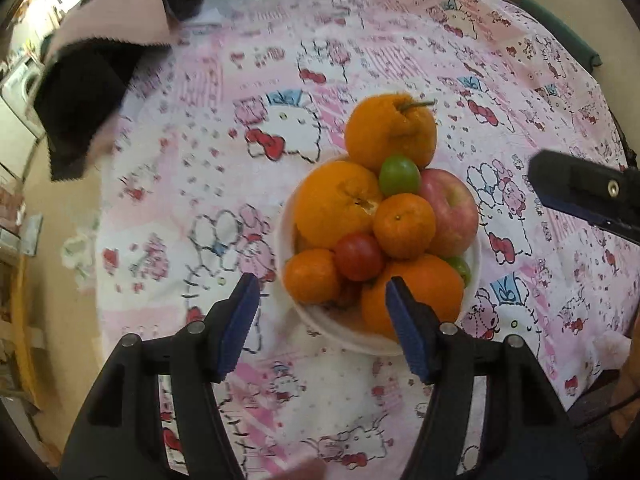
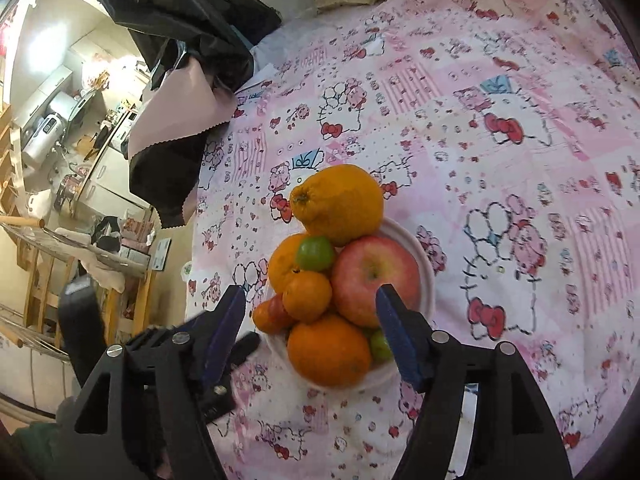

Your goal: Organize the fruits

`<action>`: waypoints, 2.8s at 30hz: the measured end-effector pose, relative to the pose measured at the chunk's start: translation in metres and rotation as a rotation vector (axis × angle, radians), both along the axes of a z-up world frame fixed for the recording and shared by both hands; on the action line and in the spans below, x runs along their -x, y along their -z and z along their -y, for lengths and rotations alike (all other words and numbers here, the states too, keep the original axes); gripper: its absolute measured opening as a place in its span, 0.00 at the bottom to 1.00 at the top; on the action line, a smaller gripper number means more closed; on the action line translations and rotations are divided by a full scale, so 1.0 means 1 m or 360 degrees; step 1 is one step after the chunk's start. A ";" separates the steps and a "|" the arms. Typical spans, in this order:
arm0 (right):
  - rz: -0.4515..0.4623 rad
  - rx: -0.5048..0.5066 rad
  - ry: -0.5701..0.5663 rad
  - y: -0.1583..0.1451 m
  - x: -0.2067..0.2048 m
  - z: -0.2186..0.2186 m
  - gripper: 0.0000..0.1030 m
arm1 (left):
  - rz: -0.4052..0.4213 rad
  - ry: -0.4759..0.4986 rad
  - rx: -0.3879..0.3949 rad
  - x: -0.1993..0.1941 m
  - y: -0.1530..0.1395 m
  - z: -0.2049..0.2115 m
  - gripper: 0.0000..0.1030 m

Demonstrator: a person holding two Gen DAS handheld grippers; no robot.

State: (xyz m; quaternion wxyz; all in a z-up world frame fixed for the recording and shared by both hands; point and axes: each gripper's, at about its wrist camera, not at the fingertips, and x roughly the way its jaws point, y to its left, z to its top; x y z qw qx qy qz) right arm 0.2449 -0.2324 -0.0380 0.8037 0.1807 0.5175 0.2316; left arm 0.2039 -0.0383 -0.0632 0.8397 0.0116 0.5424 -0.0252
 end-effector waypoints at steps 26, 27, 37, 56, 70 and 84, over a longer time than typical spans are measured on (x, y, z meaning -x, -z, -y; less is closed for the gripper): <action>0.0318 0.0253 0.0212 -0.033 0.117 0.026 0.99 | 0.0412 -0.0108 0.0056 0.093 -0.061 -0.027 0.82; 0.0348 0.0263 0.0219 -0.034 0.121 0.025 1.00 | 0.0436 -0.0121 0.0061 0.099 -0.062 -0.029 0.82; 0.0626 0.0509 0.0324 -0.039 0.148 0.015 1.00 | 0.0590 -0.0162 0.0052 0.132 -0.063 -0.030 0.99; 0.0638 0.0573 0.0237 -0.031 0.152 -0.008 1.00 | 0.0649 -0.0175 0.0080 0.129 -0.066 -0.033 1.00; 0.0640 0.0553 0.0244 -0.031 0.151 -0.008 1.00 | 0.0637 -0.0158 0.0085 0.128 -0.064 -0.031 1.00; 0.0652 0.0554 0.0266 -0.034 0.152 -0.006 1.00 | 0.0657 -0.0164 0.0095 0.131 -0.066 -0.032 1.00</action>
